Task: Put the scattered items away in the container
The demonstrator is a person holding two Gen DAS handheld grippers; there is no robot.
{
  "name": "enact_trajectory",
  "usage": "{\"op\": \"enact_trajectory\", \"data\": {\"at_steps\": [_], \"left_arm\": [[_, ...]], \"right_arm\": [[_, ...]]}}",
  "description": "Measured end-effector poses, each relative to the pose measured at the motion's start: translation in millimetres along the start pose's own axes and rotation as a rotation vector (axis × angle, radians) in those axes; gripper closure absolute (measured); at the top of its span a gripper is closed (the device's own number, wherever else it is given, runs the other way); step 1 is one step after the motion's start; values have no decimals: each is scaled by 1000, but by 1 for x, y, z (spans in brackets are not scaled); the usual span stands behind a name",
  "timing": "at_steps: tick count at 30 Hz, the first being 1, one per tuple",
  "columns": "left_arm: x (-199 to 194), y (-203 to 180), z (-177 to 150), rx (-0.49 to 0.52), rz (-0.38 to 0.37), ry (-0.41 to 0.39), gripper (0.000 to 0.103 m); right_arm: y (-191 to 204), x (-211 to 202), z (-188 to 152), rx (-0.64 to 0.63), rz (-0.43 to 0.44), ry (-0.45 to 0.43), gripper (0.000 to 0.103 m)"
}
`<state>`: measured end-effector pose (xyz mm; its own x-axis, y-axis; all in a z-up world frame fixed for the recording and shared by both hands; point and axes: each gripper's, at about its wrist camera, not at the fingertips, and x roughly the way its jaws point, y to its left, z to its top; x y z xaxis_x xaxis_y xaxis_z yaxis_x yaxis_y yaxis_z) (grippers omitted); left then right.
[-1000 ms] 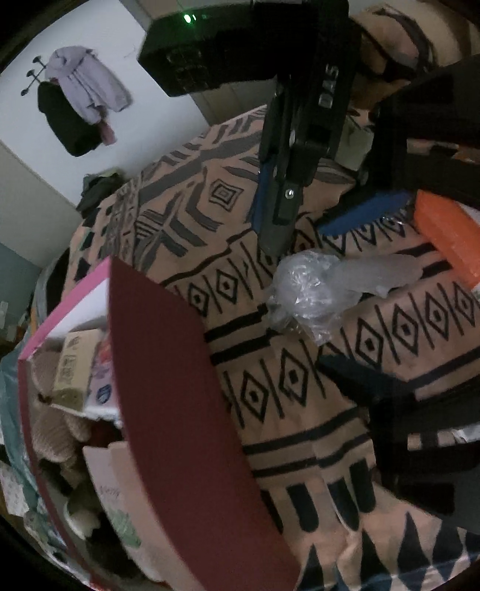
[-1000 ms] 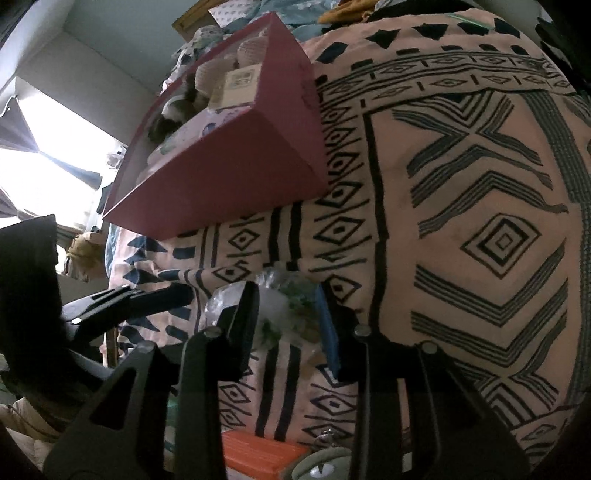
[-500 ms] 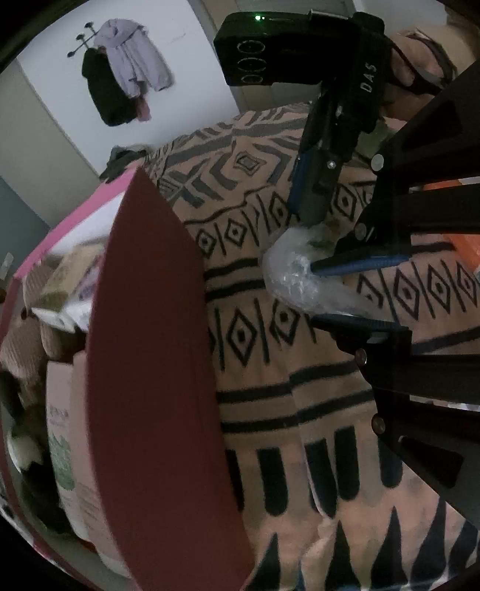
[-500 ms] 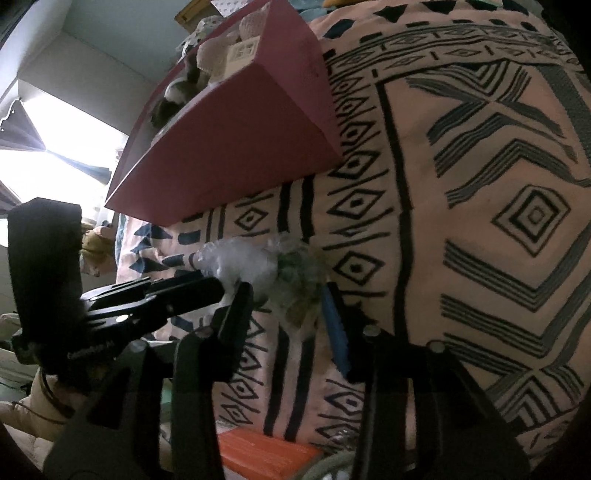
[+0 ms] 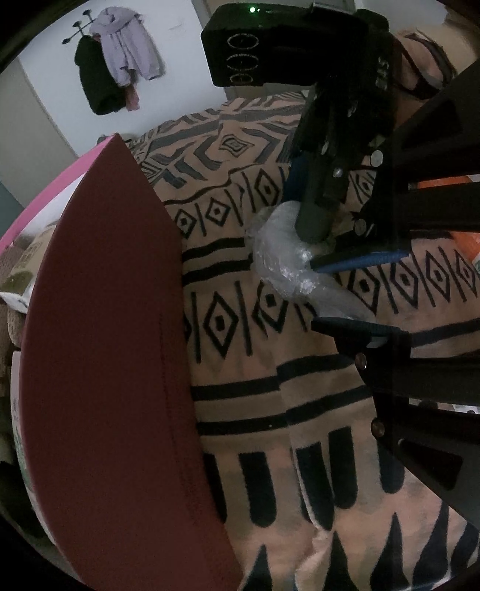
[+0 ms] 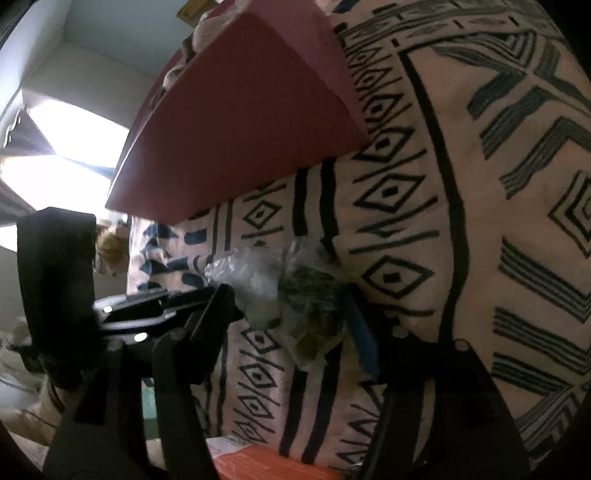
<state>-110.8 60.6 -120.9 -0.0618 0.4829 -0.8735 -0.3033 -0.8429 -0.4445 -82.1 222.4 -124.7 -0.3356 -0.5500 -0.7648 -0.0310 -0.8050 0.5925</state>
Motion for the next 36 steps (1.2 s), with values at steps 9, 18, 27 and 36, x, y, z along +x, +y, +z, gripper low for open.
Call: {"op": "enact_trajectory", "data": {"at_steps": [9,18,27,36], "left_arm": [[-15,-14,-3,61,-99,-45,80],[-35,-22,-5,80,-121,-96,80],[-66,-31,-3,124,-105,-175,80],[-94,-38,4,159,-101,-246,80]], "right_arm": [[7,-17,-1,-27,34,-49,85],[32,-36,-2,-125,-5,-91,90],[57,-59,2,-192,16,-149,93],[77,-82,7,-248,28,-196,93]]}}
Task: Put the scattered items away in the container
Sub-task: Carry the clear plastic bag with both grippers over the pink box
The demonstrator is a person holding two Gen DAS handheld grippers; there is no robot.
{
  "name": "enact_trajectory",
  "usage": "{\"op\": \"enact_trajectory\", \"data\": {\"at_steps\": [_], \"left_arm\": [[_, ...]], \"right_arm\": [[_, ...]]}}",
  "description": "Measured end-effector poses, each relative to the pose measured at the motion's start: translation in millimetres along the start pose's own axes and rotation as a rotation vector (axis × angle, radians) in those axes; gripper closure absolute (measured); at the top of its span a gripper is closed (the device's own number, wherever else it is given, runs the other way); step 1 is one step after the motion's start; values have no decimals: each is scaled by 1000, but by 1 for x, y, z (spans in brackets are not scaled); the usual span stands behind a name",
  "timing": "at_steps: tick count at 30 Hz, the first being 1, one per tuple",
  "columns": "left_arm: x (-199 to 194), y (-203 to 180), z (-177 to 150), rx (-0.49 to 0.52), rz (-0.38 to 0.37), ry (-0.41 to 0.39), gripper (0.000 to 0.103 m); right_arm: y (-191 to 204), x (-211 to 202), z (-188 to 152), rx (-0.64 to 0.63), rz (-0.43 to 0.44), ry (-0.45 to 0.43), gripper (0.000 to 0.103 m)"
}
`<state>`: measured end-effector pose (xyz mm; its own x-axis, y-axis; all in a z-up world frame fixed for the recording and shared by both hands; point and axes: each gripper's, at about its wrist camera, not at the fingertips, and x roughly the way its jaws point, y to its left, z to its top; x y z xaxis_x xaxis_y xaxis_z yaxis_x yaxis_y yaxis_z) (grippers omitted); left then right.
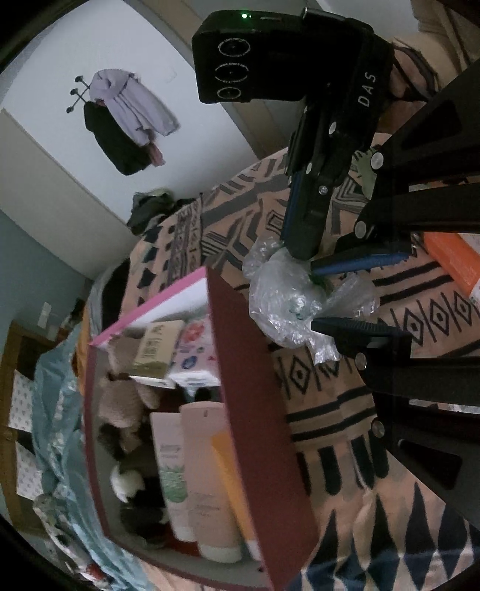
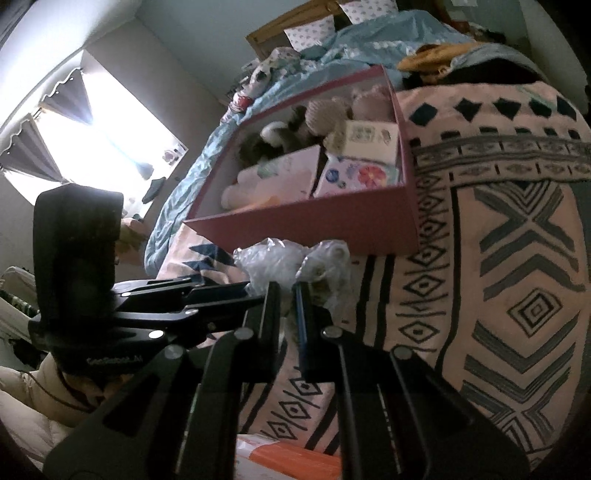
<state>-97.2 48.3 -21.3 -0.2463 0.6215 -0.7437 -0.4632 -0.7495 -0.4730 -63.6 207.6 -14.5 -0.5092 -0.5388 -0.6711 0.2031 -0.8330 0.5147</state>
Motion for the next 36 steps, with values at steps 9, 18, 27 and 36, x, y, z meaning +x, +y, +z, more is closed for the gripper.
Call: {"op": "enact_trajectory", "data": {"at_steps": [9,18,27,36], "left_arm": [[-18,-5,10,13,11,-57,80],[-34,-6,16,18,16,-101,80],[-40,-3,23,13,26,-123,80],[-43,3,29,0,35,-142,80]], "right_arm": [[16,-13,14,-45,9,-36,93],[29,-20,27,-83,18,-63,93],[36,-19,35,-104,23,-72,93],[40,-15,45,-114,41,-73,93]]}}
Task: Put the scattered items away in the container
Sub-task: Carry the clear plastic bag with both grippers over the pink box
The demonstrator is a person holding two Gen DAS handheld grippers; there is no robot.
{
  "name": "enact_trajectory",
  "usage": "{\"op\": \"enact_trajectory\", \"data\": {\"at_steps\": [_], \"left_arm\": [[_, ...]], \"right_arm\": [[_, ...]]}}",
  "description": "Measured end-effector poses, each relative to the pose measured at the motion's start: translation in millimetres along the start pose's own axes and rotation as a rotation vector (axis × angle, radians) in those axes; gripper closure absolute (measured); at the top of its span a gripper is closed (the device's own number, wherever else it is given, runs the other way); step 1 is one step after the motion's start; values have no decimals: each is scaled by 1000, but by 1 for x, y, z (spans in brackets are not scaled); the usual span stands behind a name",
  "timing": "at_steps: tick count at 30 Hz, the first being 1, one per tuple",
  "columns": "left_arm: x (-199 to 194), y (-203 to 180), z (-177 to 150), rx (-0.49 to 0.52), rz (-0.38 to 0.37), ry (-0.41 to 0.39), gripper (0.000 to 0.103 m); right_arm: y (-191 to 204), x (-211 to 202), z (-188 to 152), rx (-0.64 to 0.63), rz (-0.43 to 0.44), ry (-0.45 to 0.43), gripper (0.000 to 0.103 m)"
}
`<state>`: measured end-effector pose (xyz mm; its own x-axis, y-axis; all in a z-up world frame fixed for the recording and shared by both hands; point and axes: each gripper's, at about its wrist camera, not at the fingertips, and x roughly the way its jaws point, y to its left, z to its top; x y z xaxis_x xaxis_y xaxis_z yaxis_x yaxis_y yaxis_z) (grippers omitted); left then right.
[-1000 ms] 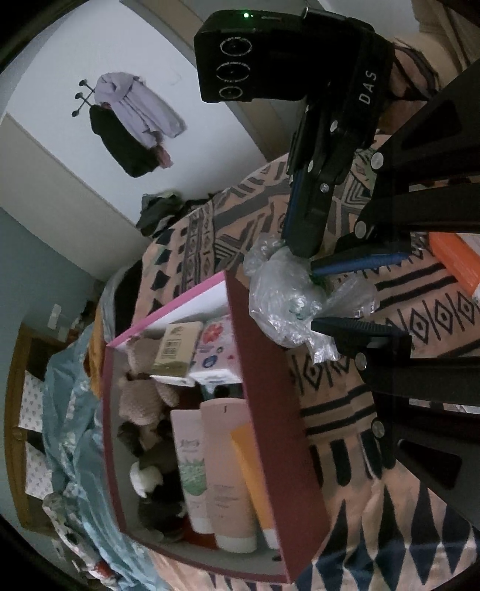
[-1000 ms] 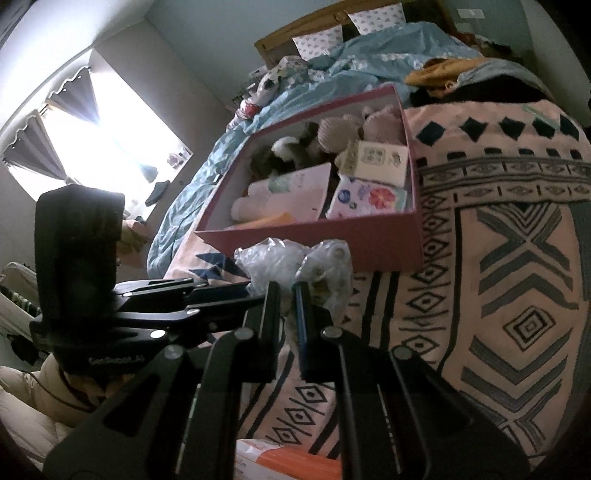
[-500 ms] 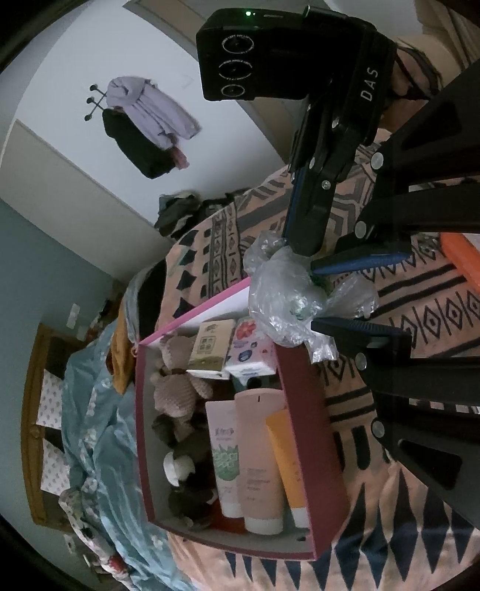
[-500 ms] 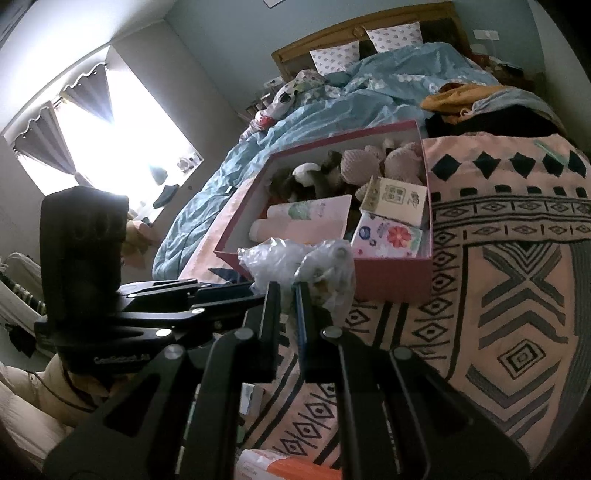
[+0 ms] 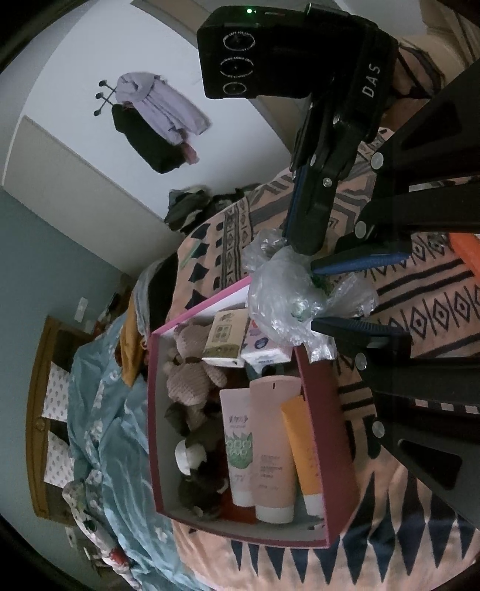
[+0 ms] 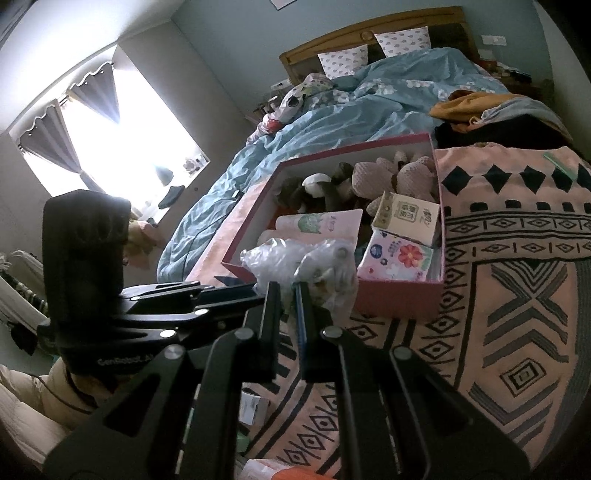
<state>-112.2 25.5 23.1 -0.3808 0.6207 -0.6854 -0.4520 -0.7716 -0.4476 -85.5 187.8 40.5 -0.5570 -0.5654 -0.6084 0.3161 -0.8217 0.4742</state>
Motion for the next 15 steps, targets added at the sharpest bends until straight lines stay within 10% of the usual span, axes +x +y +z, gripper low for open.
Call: {"op": "enact_trajectory", "data": {"at_steps": [15], "left_arm": [[-4,11,13,-10,19,-31,80]], "right_arm": [[9,12,18,-44,9,-8,93]]}}
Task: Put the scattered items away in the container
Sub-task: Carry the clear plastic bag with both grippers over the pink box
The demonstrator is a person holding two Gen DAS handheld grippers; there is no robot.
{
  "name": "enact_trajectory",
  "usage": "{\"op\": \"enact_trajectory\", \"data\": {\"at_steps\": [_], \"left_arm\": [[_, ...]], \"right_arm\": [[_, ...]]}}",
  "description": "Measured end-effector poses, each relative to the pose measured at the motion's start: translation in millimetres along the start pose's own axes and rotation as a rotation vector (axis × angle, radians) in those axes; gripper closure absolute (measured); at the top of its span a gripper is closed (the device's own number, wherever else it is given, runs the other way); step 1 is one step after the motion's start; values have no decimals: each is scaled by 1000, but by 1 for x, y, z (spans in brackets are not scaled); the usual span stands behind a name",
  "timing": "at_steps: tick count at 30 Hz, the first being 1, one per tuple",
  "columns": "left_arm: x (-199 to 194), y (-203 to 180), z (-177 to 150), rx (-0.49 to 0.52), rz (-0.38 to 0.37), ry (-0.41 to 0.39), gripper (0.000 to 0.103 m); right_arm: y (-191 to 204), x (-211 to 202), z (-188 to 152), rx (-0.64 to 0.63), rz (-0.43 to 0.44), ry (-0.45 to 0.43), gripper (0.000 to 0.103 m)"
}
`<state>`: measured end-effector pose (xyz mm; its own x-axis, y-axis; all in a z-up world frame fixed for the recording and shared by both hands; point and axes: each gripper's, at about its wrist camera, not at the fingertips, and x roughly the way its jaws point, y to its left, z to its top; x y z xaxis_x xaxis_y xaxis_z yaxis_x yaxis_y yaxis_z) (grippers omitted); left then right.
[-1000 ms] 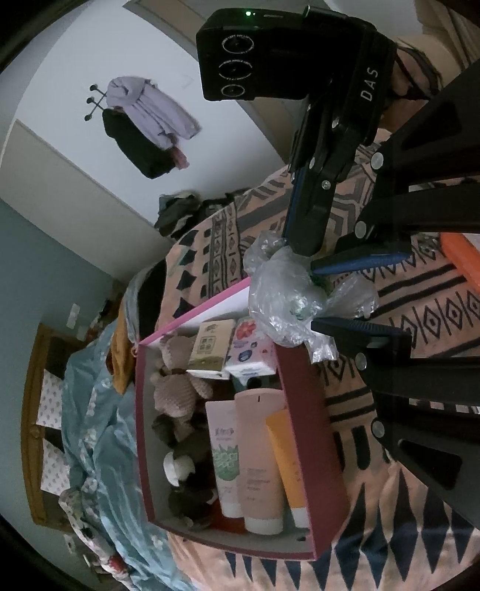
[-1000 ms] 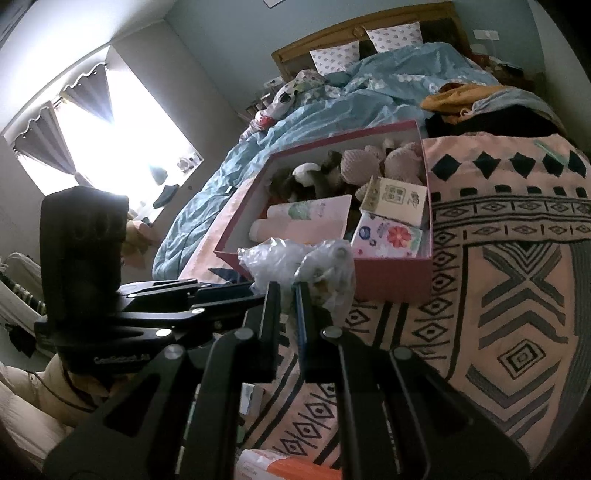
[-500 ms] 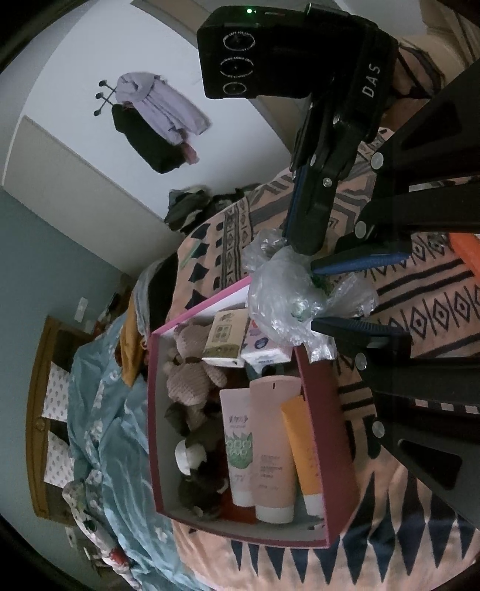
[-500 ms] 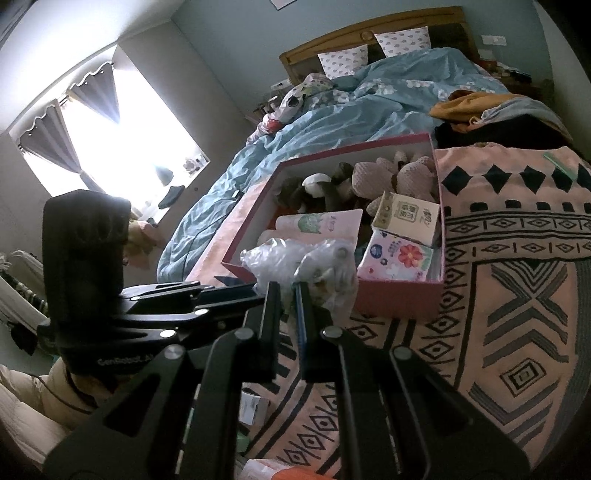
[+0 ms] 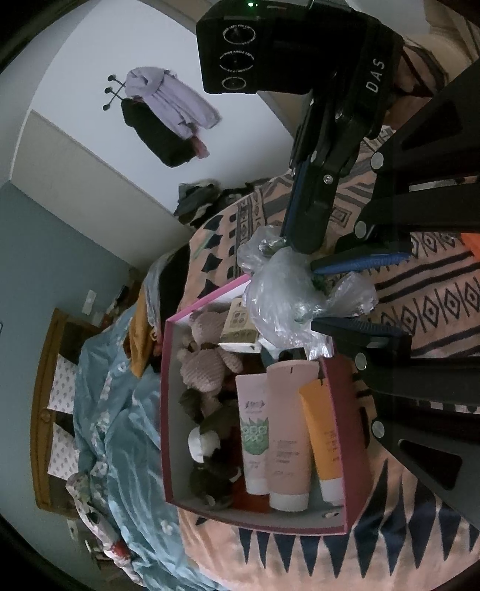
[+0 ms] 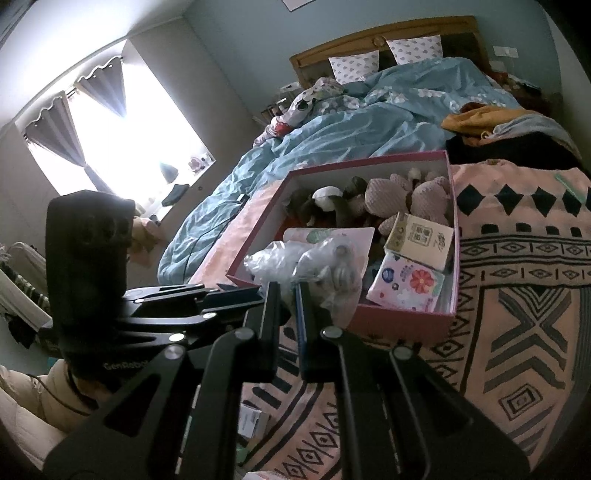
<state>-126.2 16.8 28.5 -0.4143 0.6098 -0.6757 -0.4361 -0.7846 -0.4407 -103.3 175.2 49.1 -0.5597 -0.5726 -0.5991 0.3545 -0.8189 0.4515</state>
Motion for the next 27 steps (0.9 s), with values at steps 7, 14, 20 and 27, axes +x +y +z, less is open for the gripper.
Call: {"op": "enact_trajectory", "data": {"at_steps": [7,14,20,27], "left_arm": [[0,5,9,6,15,-13,80],[2,10,19,14,31,-24,80],[4,16,27,11,45,-33,80],[10,22,34,14,58,-27,80]], "right_arm": [[0,6,9,-12,3,-5,93],[-2,14,20,-18,6,-11,94],[-4,23,31,-26,4,-14,94],[-7,32,38,-26,1,-12,94]]}}
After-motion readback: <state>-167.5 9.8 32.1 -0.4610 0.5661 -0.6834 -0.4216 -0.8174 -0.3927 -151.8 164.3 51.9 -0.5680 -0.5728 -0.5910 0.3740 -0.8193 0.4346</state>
